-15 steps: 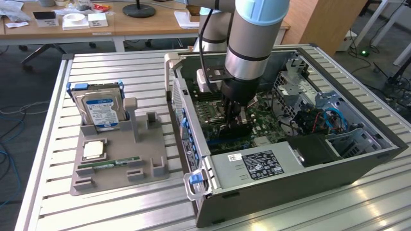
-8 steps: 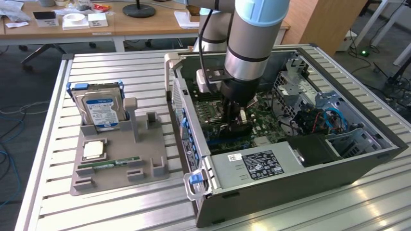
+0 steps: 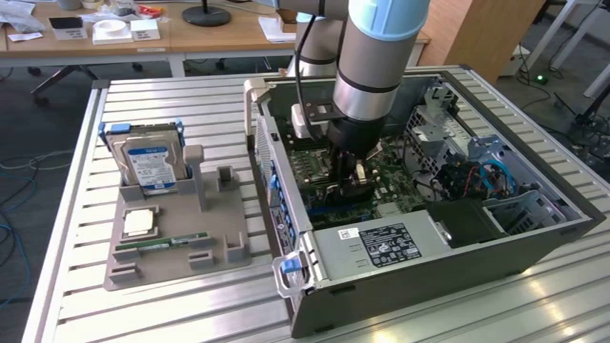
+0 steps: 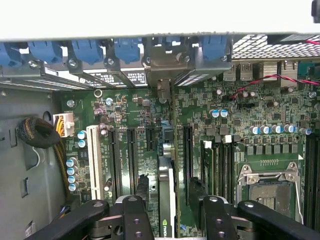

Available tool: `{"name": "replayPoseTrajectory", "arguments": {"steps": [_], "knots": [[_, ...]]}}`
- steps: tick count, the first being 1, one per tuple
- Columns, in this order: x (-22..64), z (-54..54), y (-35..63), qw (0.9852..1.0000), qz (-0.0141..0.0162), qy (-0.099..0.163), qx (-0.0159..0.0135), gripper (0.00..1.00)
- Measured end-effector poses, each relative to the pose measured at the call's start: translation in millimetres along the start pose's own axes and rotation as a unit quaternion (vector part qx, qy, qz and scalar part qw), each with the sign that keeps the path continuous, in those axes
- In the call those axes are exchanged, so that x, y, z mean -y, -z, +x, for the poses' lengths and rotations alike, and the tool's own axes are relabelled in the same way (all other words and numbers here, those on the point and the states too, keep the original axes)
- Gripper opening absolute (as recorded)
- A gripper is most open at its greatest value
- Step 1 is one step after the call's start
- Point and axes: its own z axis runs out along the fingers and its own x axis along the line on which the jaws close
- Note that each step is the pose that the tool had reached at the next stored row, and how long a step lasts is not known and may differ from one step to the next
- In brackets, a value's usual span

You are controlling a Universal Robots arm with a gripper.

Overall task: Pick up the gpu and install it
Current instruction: 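Insert the gpu into the slot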

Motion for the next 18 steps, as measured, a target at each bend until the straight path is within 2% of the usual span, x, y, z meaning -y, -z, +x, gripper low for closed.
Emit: {"name": "replayPoseTrajectory", "arguments": {"steps": [18], "knots": [[0.2, 0.9, 3.6, 1.0, 0.0, 0.0, 0.0001, 0.45]]}}
